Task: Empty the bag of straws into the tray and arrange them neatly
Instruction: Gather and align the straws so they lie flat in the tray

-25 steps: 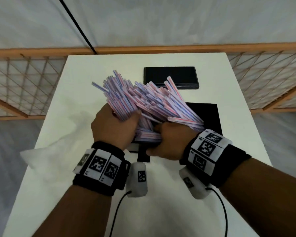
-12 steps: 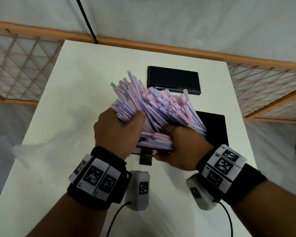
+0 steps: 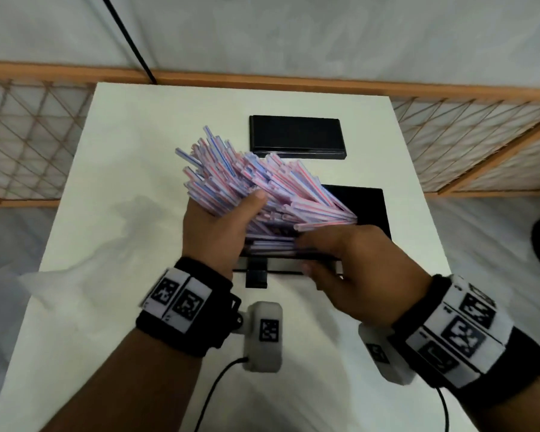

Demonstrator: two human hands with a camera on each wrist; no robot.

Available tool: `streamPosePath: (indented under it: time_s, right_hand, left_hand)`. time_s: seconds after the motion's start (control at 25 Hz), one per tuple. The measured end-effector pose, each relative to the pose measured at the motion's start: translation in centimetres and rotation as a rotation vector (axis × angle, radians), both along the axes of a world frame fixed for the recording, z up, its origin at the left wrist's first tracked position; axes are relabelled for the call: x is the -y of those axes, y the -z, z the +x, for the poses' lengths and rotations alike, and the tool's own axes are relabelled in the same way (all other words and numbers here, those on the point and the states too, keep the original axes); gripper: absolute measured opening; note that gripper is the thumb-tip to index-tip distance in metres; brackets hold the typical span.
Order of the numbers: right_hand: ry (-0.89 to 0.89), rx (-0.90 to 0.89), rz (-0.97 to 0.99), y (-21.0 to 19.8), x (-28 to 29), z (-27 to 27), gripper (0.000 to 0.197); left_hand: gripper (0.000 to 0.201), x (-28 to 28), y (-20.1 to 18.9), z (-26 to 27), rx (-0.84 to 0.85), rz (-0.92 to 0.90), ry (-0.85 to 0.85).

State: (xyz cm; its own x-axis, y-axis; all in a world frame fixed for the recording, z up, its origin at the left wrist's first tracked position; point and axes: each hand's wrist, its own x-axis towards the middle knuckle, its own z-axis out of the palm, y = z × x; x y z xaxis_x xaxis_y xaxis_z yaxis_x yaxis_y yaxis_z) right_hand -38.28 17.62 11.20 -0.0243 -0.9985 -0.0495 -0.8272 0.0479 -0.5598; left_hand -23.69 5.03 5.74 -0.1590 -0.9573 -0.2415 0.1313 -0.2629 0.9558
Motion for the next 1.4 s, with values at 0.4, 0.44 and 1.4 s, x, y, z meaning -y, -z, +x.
streamPosePath:
  time_s: [0.4, 0.44, 1.4]
  right_hand:
    - [0.242, -0.229, 0.242, 3.4, 4.0, -2.5, 0.092]
    - [0.270, -0.258, 0.231, 3.6, 4.3, -2.4, 0.091]
    - [0.361, -0.105, 0.171, 4.9, 6.2, 0.3, 0.096]
  left_hand:
    - [0.041, 3.7, -2.5, -0.2, -0.321, 0.020, 0.039]
    - [0.033, 3.6, -2.9, -0.5, -0.309, 0.015, 0.038]
    - [0.021, 3.2, -4.4, -2.2, -0.192, -0.078, 0.046]
